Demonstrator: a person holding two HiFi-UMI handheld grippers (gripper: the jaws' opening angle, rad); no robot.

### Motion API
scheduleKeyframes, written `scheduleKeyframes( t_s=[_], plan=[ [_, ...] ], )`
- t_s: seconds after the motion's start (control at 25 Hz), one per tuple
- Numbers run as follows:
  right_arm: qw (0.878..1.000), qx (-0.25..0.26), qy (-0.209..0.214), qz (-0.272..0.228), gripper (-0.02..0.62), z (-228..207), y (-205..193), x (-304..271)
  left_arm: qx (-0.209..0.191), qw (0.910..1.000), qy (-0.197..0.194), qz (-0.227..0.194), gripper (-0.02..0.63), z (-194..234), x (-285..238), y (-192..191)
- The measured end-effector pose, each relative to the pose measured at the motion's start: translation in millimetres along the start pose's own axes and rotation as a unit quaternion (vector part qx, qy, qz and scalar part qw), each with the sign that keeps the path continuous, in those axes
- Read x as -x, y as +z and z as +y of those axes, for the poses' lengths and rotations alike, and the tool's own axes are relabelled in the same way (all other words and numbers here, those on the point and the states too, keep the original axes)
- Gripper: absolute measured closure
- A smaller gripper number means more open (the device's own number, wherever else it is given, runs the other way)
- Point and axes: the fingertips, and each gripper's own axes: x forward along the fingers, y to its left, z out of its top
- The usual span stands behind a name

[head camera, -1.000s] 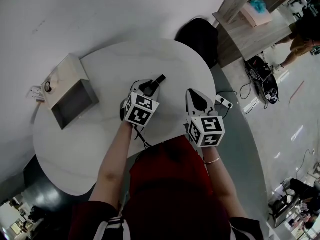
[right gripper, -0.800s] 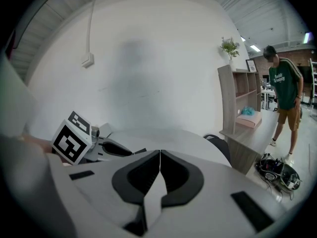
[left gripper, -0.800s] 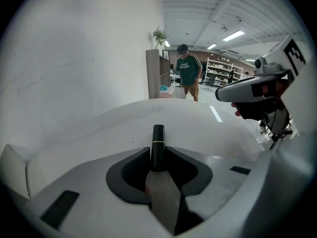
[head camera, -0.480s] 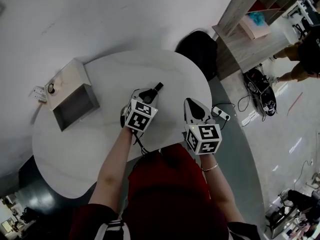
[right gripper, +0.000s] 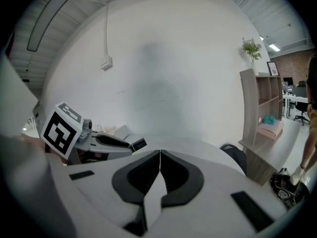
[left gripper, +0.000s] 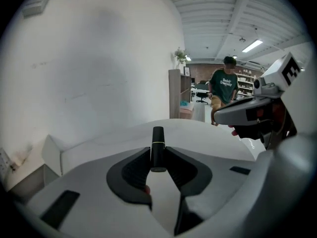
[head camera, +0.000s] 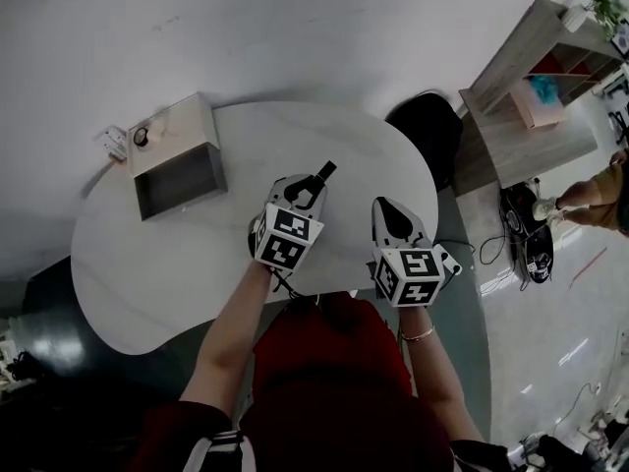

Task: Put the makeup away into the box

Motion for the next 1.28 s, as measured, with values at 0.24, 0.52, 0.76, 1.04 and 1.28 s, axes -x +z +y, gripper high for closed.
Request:
scheduleKeyframes(
  t_s=[0.24, 0.52, 0.76, 1.04, 1.28],
  plan=[
    [0.997, 0.031, 0.074, -0.003, 0.580, 40, 20, -24, 0.039, 0.9946, 0.094, -0.019, 0.495, 49, 56, 0],
    [0.984, 0.068, 0.167, 0.001, 0.580, 108, 28, -42, 0.101, 0.9744, 0.199, -0.026, 0.495, 100, 126, -23],
    [0.972, 0.089, 0.216, 0.008, 0.580, 154, 26, -47, 0.156, 0.9527, 0.260, -0.017, 0.495, 132, 176, -60],
    [0.967, 0.105, 0.232, 0.014, 0.580, 185, 24, -57, 0.190, 0.9351, 0.299, -0.011, 0.495, 167, 207, -91],
    [0.966, 0.118, 0.231, 0.018, 0.580, 213, 25, -70, 0.212, 0.9288, 0.304, -0.011, 0.495, 200, 222, -111]
  ],
)
